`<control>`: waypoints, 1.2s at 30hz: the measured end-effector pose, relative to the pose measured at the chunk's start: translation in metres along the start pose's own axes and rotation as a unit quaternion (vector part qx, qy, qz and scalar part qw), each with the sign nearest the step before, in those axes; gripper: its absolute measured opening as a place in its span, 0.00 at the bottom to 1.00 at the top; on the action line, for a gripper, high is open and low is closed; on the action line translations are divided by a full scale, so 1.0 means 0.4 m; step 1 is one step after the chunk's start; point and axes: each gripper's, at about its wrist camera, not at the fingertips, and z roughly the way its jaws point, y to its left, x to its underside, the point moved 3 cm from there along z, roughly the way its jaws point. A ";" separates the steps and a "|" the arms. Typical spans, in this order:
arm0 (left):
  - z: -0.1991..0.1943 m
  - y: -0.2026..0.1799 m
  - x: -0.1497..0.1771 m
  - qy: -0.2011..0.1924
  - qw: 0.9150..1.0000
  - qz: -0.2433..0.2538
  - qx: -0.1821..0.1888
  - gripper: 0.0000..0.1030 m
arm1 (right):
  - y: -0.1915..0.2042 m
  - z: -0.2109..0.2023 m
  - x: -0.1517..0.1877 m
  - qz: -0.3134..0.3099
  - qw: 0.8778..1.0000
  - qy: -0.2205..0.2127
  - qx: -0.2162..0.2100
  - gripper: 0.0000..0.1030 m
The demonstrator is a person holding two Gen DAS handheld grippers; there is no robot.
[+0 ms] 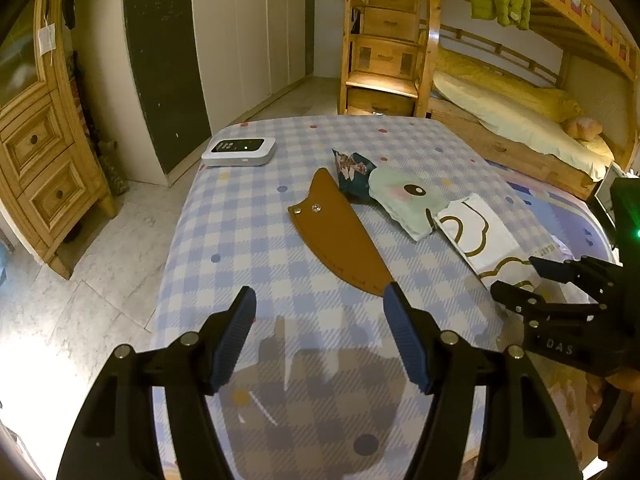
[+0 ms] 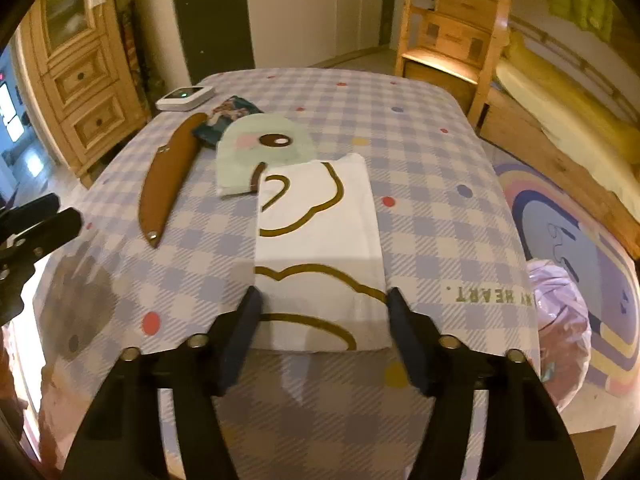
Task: Collect trash
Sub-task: 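Grasp the white paper bag with the right tool while the left tool grasps the mint-green cutout, then carry the paper bag and green cutout over the bin and open both tools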
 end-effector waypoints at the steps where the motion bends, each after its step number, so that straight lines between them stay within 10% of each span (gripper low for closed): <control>1: 0.000 -0.002 0.000 0.000 1.000 0.000 0.001 0.62 | 0.002 -0.001 0.002 -0.003 1.000 0.001 -0.002 0.50; 9: 0.003 -0.032 0.008 0.004 1.000 0.009 0.006 0.62 | 0.018 -0.030 0.025 -0.005 0.999 -0.015 -0.031 0.06; 36: 0.267 -0.231 -0.150 0.071 0.996 0.015 0.044 0.63 | -0.210 -0.093 -0.021 0.095 0.992 -0.085 0.006 0.06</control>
